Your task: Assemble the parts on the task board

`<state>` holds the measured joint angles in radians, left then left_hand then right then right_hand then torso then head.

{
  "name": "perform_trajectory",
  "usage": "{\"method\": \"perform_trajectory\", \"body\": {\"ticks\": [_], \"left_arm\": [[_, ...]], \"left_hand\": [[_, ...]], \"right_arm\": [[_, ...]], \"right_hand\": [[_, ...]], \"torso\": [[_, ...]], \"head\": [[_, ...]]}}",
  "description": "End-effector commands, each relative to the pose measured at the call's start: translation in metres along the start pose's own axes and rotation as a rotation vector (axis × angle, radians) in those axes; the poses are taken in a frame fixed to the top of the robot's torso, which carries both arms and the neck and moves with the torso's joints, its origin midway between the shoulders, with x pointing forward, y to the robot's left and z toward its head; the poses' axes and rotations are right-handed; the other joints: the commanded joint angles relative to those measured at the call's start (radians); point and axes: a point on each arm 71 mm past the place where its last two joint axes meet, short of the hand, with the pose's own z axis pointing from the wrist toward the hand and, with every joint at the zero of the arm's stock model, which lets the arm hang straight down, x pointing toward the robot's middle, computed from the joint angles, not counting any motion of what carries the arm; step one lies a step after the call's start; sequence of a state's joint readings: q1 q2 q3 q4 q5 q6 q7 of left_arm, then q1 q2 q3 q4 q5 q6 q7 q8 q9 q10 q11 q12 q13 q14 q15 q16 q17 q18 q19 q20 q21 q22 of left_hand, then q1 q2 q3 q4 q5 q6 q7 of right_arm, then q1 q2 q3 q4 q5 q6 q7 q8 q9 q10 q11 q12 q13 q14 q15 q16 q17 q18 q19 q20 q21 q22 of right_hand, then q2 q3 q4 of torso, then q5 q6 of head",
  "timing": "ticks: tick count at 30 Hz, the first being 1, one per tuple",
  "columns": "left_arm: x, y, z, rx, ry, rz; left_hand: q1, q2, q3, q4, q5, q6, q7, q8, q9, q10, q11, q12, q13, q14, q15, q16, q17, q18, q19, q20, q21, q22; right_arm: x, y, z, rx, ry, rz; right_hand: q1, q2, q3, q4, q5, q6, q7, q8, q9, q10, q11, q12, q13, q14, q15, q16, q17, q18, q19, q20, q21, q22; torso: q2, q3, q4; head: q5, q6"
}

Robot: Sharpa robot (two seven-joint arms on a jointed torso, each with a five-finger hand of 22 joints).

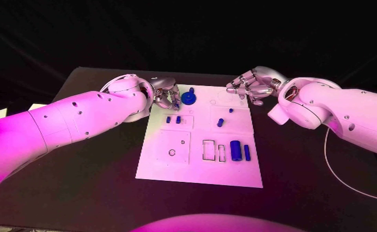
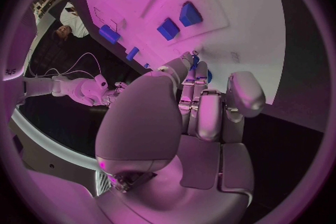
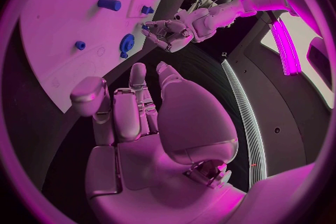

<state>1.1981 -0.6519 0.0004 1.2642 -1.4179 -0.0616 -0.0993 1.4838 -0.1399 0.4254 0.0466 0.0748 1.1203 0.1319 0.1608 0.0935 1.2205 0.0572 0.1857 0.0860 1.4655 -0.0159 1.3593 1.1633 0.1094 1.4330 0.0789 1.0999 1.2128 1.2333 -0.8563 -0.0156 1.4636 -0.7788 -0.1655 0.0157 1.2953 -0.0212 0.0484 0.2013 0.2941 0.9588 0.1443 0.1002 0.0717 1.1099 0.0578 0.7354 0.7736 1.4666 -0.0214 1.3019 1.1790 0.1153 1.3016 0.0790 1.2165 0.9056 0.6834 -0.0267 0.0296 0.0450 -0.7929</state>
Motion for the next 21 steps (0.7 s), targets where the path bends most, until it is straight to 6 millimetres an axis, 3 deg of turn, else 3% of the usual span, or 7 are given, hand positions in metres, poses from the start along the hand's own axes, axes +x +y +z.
{"method": "perform_trajectory", "body": {"ticks": [1, 5, 21], "left_arm": [[0.0022, -0.0002, 0.0006, -0.006, 0.036, 0.019], [0.0031, -0.0004, 0.0009, -0.009, 0.044, 0.021], [0.0057, -0.0034, 0.0015, -0.008, 0.067, 0.032]], "left_hand": [[-0.008, 0.002, 0.006, 0.000, -0.001, 0.007, -0.001, -0.005, -0.001, 0.008, 0.002, -0.002, -0.001, 0.031, -0.005, 0.000, 0.000, -0.011, -0.001, 0.002, -0.001, 0.001], [-0.011, 0.001, 0.007, 0.000, -0.001, 0.008, -0.001, -0.006, -0.001, 0.009, 0.002, -0.004, 0.000, 0.031, -0.005, -0.001, -0.002, -0.011, -0.001, 0.002, -0.002, 0.001], [-0.013, 0.000, 0.009, -0.001, -0.003, 0.009, -0.002, -0.007, -0.001, 0.012, 0.001, -0.005, 0.000, 0.031, -0.005, -0.001, -0.002, -0.013, 0.001, 0.002, 0.007, 0.008]], "right_arm": [[0.0016, 0.0009, 0.0002, -0.010, 0.014, -0.007], [0.0017, 0.0010, 0.0003, -0.010, 0.015, -0.007], [0.0020, 0.0012, 0.0003, -0.011, 0.016, -0.006]], "right_hand": [[0.003, 0.011, -0.004, 0.000, 0.003, -0.002, 0.003, 0.004, 0.000, -0.007, 0.000, -0.002, -0.001, 0.019, 0.000, -0.002, -0.001, 0.008, -0.006, 0.003, -0.003, -0.001], [0.003, 0.011, -0.004, 0.000, 0.003, -0.002, 0.003, 0.004, 0.000, -0.007, 0.000, -0.002, -0.001, 0.019, 0.000, -0.002, -0.001, 0.008, -0.006, 0.003, -0.003, -0.001], [0.003, 0.013, -0.004, 0.002, 0.006, -0.002, 0.003, 0.005, 0.000, -0.006, 0.000, -0.002, -0.002, 0.019, 0.000, -0.003, -0.001, 0.008, -0.006, 0.003, -0.004, -0.002]], "torso": [[0.000, 0.0000, 0.0000], [-0.001, -0.0004, 0.0003], [0.000, 0.0003, -0.0005]], "head": [[0.001, -0.001], [0.002, 0.003], [0.005, -0.004]]}}
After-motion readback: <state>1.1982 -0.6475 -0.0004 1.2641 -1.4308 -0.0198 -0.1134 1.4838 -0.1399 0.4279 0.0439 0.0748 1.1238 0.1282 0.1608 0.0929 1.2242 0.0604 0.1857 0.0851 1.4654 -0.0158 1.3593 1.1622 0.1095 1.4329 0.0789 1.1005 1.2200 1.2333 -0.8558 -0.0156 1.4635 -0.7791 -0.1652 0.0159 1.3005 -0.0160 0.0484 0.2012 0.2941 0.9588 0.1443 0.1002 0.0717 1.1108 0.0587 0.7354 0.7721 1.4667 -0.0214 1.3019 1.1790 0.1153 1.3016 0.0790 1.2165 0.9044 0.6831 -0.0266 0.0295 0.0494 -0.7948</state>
